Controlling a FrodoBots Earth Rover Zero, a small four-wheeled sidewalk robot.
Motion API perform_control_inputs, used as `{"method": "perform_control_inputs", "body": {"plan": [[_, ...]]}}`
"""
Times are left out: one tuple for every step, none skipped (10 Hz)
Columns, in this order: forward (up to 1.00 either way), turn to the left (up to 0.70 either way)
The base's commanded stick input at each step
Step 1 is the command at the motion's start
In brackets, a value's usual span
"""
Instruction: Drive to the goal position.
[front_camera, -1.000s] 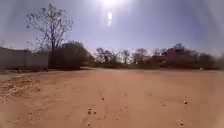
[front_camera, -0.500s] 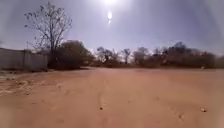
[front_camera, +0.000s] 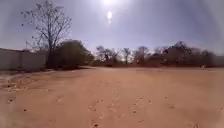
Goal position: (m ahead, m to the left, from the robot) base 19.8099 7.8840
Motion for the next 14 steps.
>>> {"method": "perform_control_inputs", "body": {"plan": [[0.85, 0.0], [0.85, 0.0], [0.85, 0.0], [0.85, 0.0], [0.85, 0.0], [0.85, 0.0], [0.85, 0.0], [0.85, 0.0], [0.85, 0.0], [0.85, 0.0], [0.85, 0.0], [0.85, 0.0], [0.85, 0.0], [0.85, 0.0]]}}
